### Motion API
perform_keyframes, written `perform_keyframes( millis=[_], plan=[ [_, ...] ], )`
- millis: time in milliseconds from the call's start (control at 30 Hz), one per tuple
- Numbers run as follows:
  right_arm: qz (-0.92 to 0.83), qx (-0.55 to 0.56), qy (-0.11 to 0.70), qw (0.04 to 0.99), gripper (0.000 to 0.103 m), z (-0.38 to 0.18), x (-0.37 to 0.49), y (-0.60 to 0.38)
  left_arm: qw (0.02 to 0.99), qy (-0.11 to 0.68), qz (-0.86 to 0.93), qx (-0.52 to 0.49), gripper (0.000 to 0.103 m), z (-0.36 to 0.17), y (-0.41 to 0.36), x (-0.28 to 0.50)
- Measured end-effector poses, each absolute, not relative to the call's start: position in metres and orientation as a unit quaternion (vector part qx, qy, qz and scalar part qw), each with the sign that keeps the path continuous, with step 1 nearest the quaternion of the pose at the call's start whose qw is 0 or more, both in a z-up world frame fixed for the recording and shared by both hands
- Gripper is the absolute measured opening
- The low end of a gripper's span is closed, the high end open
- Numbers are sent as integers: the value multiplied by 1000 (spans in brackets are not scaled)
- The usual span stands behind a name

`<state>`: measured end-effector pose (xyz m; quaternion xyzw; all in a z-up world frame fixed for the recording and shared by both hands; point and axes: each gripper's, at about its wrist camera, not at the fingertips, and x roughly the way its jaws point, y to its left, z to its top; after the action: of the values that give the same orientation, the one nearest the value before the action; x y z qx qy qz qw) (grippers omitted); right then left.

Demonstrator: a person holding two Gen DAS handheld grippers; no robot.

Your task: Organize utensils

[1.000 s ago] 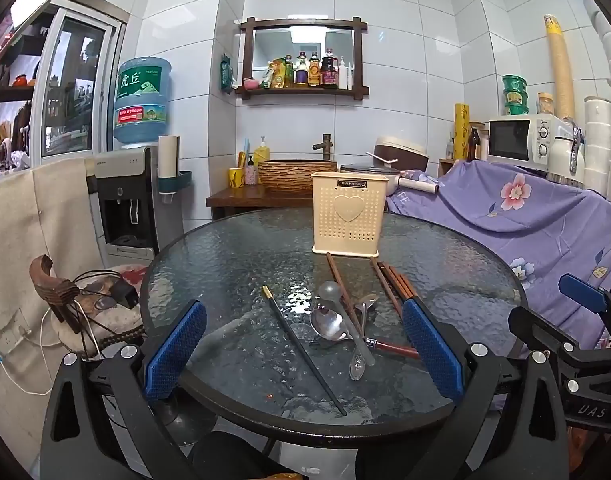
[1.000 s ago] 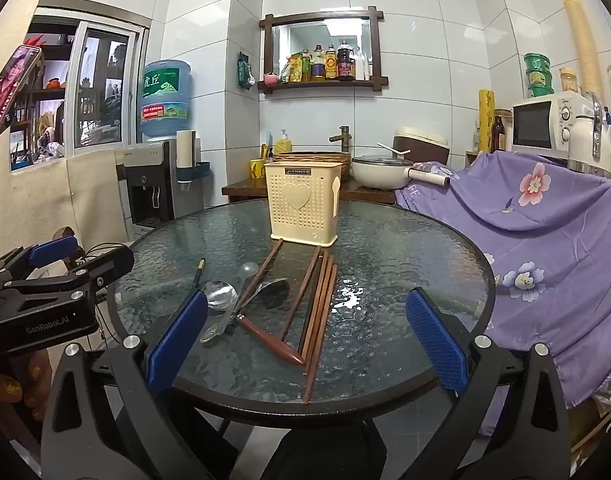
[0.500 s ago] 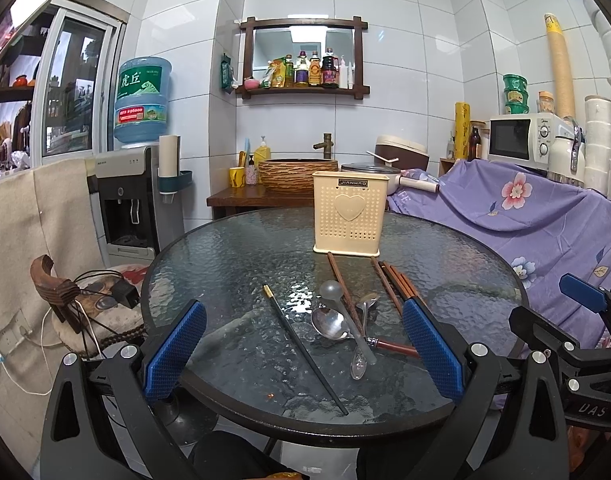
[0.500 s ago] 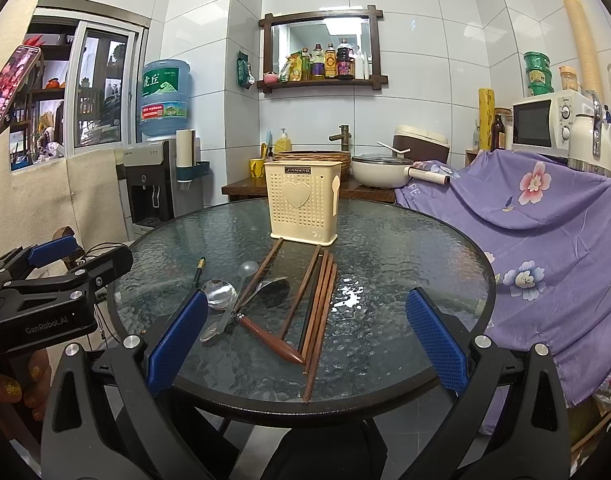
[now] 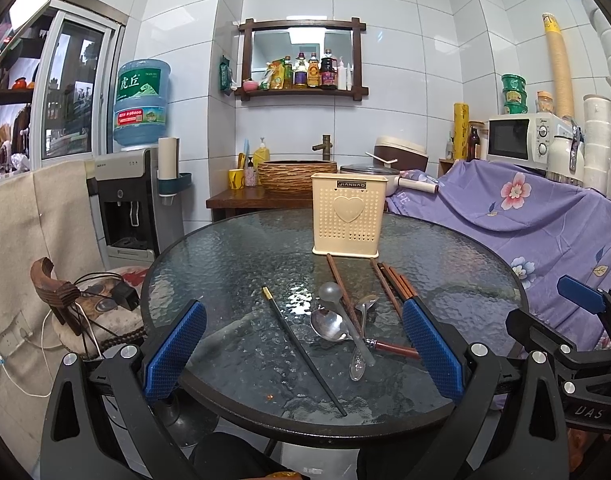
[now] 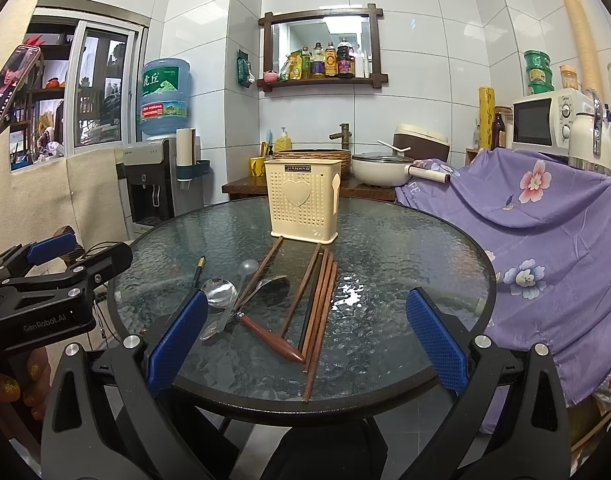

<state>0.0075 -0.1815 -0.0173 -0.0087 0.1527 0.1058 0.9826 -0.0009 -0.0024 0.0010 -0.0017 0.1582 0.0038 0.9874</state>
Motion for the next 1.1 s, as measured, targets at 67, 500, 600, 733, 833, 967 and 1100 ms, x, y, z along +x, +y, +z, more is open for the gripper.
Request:
perform_keyframes(
  millis=[67,500,600,733,833,967,1100],
  plan=[
    [106,-9,152,983,98,-17,7,-182,987,158,3,-3,97,0,-2,-1],
    [106,-7,156,982,98,-20,9,-181,987,159,4,-1,97,2,-3,-2],
    [107,-7,158,982,98,-21,9,-181,987,158,4,-1,97,3,-3,-2],
    [106,-8,158,982,98,-21,9,-181,987,158,5,-2,97,3,-3,-2],
    [106,-8,159,982,98,-21,10,-181,987,158,5,-2,97,3,-2,-2],
    [105,-6,160,982,98,-21,12,-180,988,156,5,0,97,4,-2,1],
    [105,-7,161,981,98,-20,14,-178,989,151,5,2,97,5,1,3]
  ],
)
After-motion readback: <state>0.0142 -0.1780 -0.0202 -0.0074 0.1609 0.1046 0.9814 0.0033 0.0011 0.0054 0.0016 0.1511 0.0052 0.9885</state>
